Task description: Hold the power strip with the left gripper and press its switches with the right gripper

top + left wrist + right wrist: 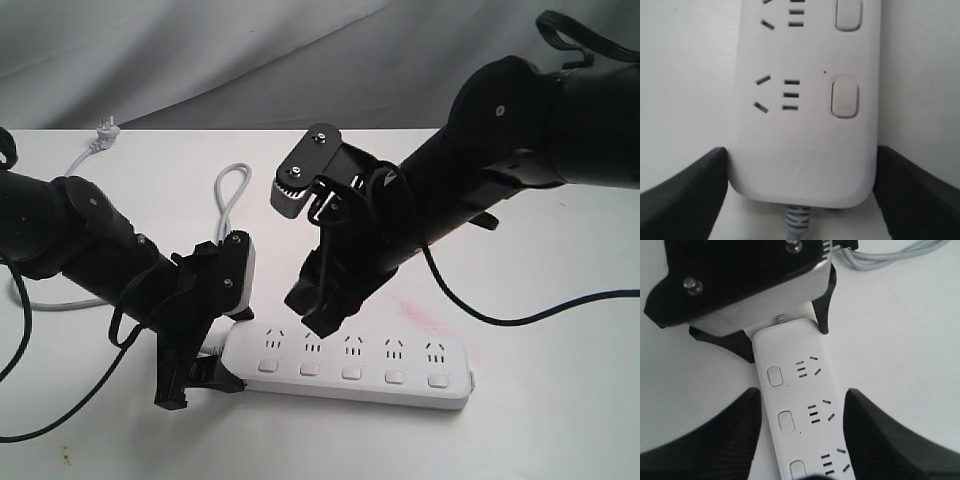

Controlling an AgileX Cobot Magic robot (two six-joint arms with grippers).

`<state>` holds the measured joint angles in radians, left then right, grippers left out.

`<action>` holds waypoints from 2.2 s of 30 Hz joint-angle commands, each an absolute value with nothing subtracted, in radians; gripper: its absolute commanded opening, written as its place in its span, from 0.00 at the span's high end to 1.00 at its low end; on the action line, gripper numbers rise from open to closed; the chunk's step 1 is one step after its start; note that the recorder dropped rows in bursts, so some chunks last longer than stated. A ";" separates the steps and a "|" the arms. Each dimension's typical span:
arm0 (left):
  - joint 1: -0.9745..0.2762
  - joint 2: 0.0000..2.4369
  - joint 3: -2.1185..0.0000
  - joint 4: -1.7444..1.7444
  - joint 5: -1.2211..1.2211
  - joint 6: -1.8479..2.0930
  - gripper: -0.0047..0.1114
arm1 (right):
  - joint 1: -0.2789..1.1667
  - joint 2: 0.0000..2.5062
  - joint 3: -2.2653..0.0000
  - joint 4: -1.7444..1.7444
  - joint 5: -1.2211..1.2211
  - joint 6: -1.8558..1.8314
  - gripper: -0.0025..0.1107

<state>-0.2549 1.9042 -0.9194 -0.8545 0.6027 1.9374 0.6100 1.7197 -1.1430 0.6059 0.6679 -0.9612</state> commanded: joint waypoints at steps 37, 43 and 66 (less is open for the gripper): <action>-0.260 1.911 -0.925 -0.852 0.603 1.945 0.39 | 0.692 1.880 -1.032 1.076 0.395 -1.681 0.56; -0.260 1.911 -0.925 -0.852 0.603 1.945 0.39 | 0.692 1.880 -1.032 1.091 0.392 -1.757 0.56; -0.260 1.911 -0.925 -0.852 0.603 1.945 0.39 | 0.723 1.938 -1.032 1.181 0.300 -1.833 0.56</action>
